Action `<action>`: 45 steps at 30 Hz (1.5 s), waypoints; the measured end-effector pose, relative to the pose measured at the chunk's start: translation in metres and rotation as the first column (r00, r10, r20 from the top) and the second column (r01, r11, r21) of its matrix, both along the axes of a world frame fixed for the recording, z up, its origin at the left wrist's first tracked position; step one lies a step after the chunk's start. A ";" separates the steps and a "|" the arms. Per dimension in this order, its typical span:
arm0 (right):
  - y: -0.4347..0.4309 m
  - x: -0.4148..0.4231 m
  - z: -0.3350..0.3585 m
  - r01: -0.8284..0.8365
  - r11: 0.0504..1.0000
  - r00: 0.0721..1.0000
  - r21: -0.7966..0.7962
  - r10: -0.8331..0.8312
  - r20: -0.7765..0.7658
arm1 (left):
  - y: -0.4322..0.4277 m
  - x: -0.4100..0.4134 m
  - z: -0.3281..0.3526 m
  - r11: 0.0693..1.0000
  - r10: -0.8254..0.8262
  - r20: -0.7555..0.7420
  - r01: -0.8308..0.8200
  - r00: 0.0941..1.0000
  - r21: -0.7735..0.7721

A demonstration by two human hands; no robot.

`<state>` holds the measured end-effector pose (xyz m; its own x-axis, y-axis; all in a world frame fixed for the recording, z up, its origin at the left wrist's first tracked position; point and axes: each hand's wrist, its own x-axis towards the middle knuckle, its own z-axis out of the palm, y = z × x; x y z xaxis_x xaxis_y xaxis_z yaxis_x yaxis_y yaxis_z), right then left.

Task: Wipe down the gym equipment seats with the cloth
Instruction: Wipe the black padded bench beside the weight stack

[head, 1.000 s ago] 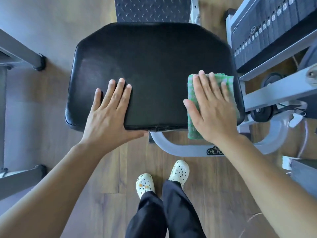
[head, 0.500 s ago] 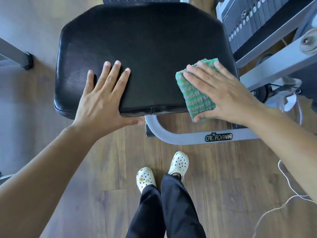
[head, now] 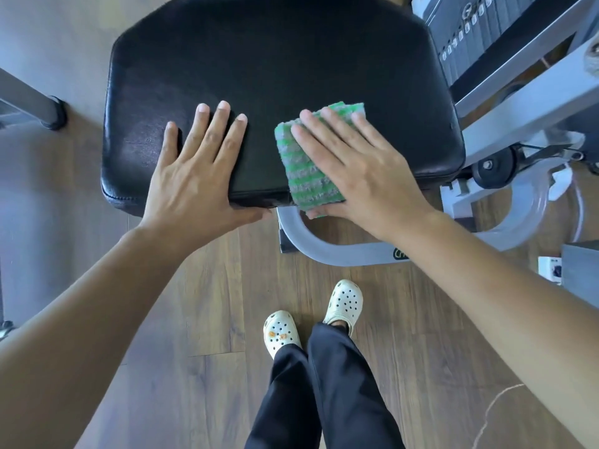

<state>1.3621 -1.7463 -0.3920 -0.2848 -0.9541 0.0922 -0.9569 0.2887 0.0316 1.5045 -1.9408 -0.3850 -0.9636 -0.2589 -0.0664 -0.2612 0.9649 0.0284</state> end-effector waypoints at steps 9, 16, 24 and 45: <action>0.068 -0.045 0.007 0.165 0.985 0.986 0.055 -0.166 0.016 | 0.003 -0.002 0.000 1.000 0.010 0.013 -0.010 1.000 -0.003; 0.000 -0.004 0.001 -0.003 1.000 1.000 0.008 0.003 0.010 | 0.002 -0.001 0.002 1.000 0.008 0.025 -0.008 1.000 0.010; 0.074 -0.041 0.009 0.225 0.972 0.973 0.063 -0.227 0.035 | 0.003 -0.001 0.001 1.000 0.003 0.033 -0.003 0.999 -0.006; 0.062 -0.037 0.023 0.476 0.863 0.823 0.172 -0.506 0.259 | 0.008 -0.006 0.019 0.978 0.070 0.120 -0.092 0.990 0.186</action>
<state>1.3255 -1.6848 -0.3689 -0.7171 -0.6807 -0.1499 -0.6599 0.7323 -0.1681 1.4983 -1.9330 -0.3658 -0.9236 -0.3079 -0.2283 -0.3502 0.9199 0.1764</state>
